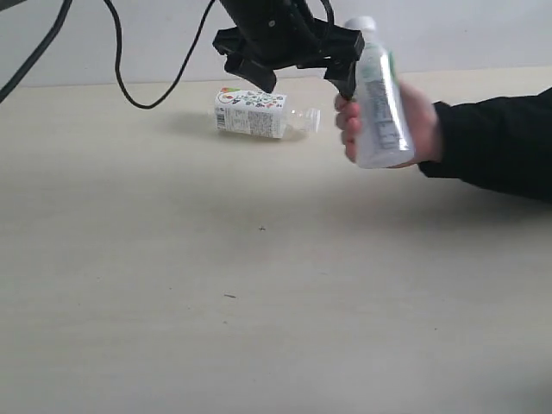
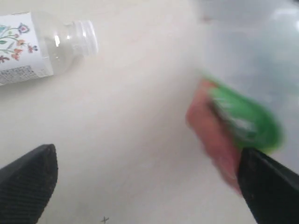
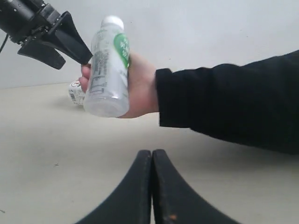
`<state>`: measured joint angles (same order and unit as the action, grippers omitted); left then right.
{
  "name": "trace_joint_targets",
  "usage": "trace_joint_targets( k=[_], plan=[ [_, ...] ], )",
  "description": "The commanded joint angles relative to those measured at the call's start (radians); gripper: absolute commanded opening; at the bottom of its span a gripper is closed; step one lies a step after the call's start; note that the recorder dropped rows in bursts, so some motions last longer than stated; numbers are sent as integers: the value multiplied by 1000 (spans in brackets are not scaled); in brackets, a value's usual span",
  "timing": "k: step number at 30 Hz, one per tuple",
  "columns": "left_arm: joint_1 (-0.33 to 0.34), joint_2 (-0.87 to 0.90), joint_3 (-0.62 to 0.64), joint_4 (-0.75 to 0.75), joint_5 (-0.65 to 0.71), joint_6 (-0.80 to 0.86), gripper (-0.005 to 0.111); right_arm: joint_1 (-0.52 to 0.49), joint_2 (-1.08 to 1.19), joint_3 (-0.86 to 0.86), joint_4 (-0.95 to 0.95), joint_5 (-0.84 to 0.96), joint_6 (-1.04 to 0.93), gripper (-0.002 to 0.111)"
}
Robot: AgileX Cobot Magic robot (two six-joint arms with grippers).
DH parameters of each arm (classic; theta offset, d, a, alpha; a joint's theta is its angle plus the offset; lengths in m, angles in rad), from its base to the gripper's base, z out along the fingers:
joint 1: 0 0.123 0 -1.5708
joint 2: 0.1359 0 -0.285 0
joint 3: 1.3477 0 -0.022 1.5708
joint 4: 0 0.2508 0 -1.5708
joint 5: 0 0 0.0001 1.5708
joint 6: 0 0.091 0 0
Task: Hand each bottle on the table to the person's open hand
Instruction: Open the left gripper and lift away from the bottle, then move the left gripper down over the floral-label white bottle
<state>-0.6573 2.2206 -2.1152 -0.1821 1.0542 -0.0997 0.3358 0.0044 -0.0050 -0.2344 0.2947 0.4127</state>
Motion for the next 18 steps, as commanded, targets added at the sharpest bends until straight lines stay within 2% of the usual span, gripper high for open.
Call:
trace_joint_targets(
  k=[1, 4, 10, 18],
  plan=[
    [2, -41, -6, 94, 92, 21, 105, 1, -4, 5, 0, -13, -1, 0],
    [2, -52, -6, 171, 160, 21, 105, 1, -4, 5, 0, -13, -1, 0],
    [31, -71, 31, 260, 167, 29, 105, 1, -4, 5, 0, -13, -1, 0],
    [102, -165, 288, 345, 167, 72, 105, 1, -4, 5, 0, -13, -1, 0]
  ],
)
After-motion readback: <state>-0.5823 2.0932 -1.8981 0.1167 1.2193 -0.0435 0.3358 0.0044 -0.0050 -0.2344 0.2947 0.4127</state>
